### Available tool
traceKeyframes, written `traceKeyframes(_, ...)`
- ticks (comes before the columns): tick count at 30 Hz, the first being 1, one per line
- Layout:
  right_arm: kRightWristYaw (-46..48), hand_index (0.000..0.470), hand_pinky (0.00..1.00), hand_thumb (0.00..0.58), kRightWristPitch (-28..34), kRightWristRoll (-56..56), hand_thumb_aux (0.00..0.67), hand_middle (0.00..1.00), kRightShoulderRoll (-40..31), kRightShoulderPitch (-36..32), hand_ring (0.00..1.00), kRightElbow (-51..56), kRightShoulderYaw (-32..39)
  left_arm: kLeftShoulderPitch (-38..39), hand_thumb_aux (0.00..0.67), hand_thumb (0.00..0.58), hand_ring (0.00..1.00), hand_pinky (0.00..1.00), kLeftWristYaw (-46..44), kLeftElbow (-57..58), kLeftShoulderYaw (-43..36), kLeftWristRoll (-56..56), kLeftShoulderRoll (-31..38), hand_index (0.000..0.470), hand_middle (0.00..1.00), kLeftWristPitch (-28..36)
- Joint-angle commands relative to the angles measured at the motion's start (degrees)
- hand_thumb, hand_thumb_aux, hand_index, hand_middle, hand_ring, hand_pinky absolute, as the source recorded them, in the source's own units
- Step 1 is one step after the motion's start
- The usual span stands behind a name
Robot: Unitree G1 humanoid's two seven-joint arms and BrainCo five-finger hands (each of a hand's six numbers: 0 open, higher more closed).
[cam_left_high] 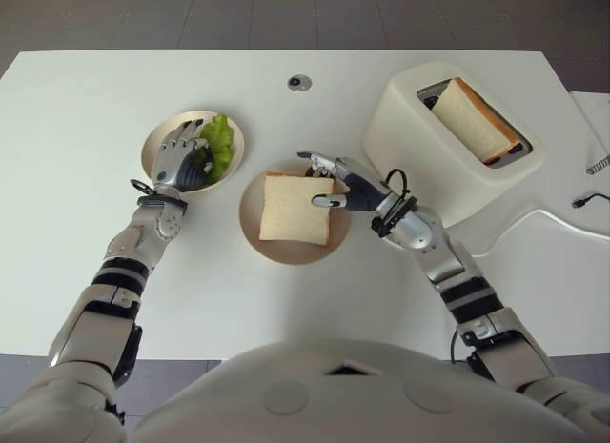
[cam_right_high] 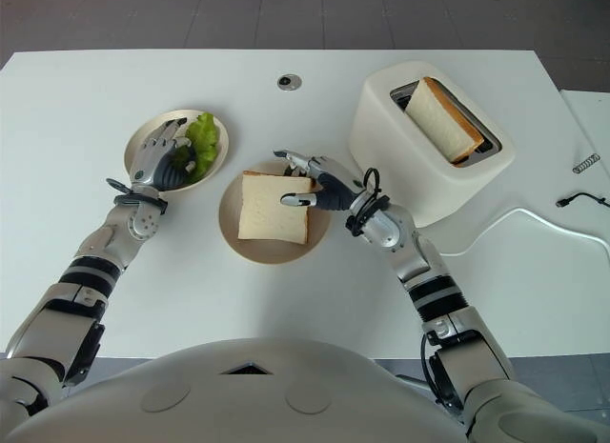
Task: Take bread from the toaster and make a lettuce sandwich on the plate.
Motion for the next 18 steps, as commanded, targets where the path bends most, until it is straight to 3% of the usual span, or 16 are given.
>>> traceKeyframes(1,-2.77,0.000,0.00,0.000,-0.87,1.60,0.000,0.00,0.51,-0.88,0.00,-2.46,-3.53,2.34,0.670,0.580,0.00,0.00,-0.74,-5.07,1.15,-2.01,1.15,0.470,0.00,-0.85)
traceKeyframes(8,-5.36,0.000,0.00,0.000,-2.11,2.48,0.000,0.00,1.87,-1.00,0.00,-3.99,-6.14,3.92,0.670,0.580,0.00,0.00,-3.67,-7.09,0.71,-0.18,2.26,0.470,0.00,3.34)
traceKeyframes(9,-5.30,0.000,0.00,0.000,-2.19,2.60,0.000,0.00,1.99,-0.97,0.00,-4.09,-6.13,3.23,0.599,0.573,0.00,0.00,-3.35,-5.02,0.08,0.86,2.33,0.420,0.00,4.55)
traceKeyframes(10,-5.11,0.000,0.00,0.000,-2.21,2.68,0.000,0.00,2.09,-1.01,0.00,-3.93,-6.01,2.64,0.357,0.454,0.00,0.00,-3.03,-3.31,-0.39,1.65,2.29,0.251,0.00,5.59)
traceKeyframes(11,-5.15,0.000,0.00,0.000,-2.36,2.41,0.000,0.00,2.14,-1.09,0.00,-3.40,-5.87,2.04,0.084,0.136,0.00,0.00,-2.51,-1.81,-0.84,2.19,2.19,0.059,0.00,6.40)
traceKeyframes(12,-5.16,0.000,0.00,0.000,-2.45,2.11,0.000,0.00,2.15,-1.14,0.00,-2.96,-5.70,1.45,0.005,0.009,0.00,0.00,-2.01,-0.48,-1.29,2.58,2.10,0.004,0.00,7.00)
traceKeyframes(18,-4.91,0.000,0.00,0.000,-2.91,1.77,0.000,0.00,2.19,-1.07,0.00,-1.89,-4.90,-0.81,0.005,0.009,0.00,0.00,-0.10,4.43,-2.93,2.81,1.98,0.004,0.00,7.70)
